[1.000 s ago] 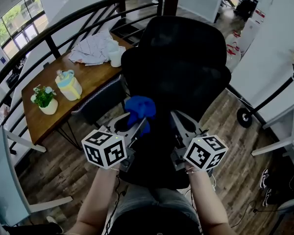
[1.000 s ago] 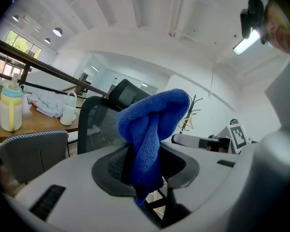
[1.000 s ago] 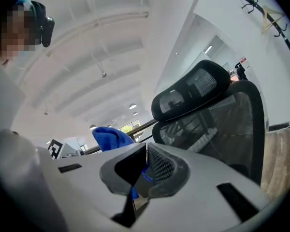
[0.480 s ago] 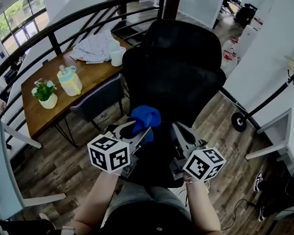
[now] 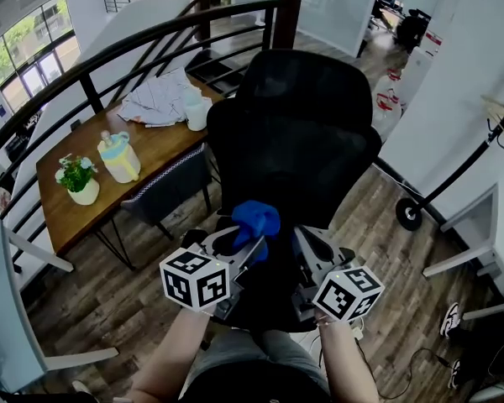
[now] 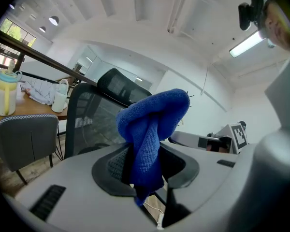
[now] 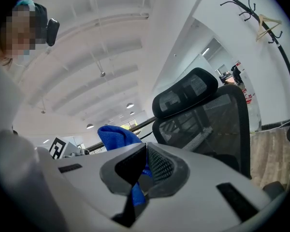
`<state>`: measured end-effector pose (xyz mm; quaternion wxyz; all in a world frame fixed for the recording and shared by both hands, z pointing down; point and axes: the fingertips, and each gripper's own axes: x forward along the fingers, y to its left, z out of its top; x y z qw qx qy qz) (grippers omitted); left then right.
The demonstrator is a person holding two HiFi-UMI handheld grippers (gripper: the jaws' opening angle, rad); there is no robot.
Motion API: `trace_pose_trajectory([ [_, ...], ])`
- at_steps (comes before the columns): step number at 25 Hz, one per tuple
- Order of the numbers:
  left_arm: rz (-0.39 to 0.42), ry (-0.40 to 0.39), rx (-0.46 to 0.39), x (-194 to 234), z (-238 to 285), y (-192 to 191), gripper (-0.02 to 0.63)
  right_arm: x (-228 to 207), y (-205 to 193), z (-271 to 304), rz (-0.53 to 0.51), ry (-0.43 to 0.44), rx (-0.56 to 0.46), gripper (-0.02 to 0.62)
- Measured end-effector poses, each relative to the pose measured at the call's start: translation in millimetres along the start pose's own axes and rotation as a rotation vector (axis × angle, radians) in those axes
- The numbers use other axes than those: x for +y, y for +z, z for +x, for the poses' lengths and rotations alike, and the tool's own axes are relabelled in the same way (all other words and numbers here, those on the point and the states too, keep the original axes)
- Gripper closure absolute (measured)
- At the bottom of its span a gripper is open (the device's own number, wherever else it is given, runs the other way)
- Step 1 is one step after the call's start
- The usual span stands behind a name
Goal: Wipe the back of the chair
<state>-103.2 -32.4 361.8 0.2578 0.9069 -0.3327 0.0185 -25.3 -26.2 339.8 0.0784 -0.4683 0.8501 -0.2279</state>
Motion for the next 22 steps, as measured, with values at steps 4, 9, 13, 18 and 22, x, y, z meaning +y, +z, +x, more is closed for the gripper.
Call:
trace_pose_trajectory([
  [4, 0.004, 0.007, 0.008, -1.8, -0.7, -0.3, 0.469, 3.0, -1.8, -0.7, 0.005, 0.006, 0.004, 0.565],
  [9, 0.008, 0.013, 0.024, -0.5, -5.0, -4.8, 0.469, 4.2, -6.4, 1.7, 0.016, 0.012, 0.007, 0.565],
  [13, -0.003, 0.02, 0.028, 3.1, -6.5, -7.0, 0.469, 5.3, -7.8, 2.9, 0.021, 0.016, 0.006, 0.565],
  [18, -0.024, 0.027, 0.034, 6.4, -5.4, -10.3, 0.471, 5.6, -10.9, 3.5, 0.028, 0.024, 0.013, 0.565],
  [22, -0.031, 0.022, 0.035, 5.3, -2.1, -10.5, 0.469, 5.3, -10.7, 2.8, 0.029, 0.028, 0.014, 0.565],
])
